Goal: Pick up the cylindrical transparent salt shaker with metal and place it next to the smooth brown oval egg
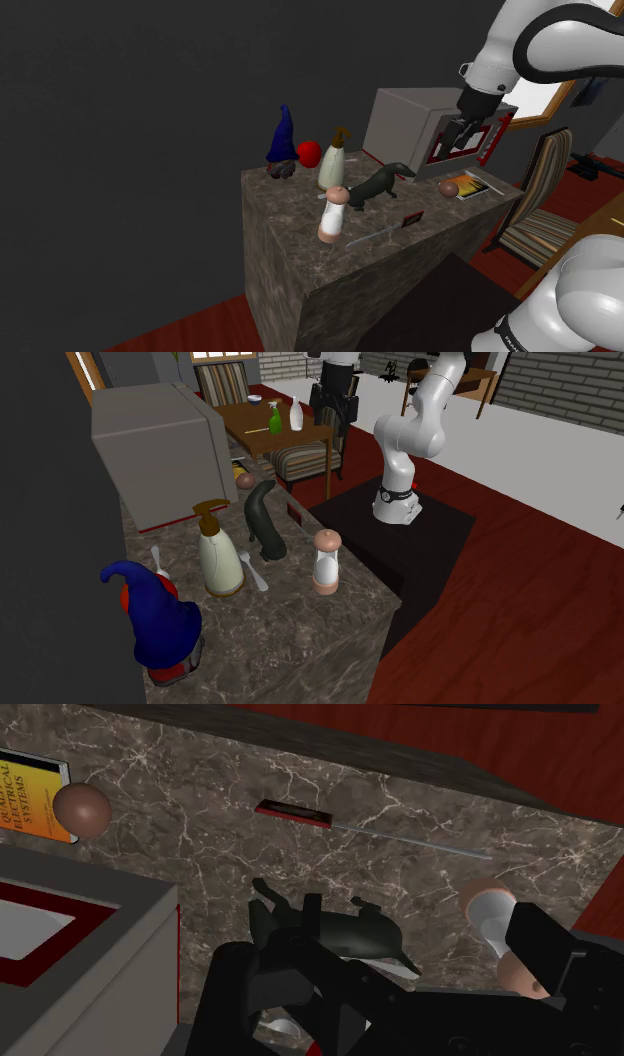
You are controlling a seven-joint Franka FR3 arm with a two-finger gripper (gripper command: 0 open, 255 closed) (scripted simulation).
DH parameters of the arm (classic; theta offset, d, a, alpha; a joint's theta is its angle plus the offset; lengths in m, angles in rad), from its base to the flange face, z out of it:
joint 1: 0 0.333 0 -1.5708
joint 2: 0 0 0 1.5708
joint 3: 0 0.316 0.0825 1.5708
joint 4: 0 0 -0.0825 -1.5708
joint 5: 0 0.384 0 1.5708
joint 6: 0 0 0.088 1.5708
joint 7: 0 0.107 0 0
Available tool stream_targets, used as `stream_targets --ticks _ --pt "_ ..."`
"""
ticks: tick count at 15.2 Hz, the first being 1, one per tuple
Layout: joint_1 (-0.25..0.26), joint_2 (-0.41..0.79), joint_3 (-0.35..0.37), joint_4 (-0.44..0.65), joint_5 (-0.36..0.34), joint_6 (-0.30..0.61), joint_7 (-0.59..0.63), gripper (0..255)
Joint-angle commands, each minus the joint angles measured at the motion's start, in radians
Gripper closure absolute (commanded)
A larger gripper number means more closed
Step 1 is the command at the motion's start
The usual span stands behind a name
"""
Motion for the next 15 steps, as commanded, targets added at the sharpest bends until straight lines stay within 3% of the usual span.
stream_targets --ticks 1,8,15 --pt "0.0 0.0 0.0 0.0 0.0 0.0 0.0 0" --pt "0.027 0.176 0.092 0.004 0.072 0.161 0.172 0" --pt "0.045 0.399 0.174 0.079 0.11 0.306 0.333 0"
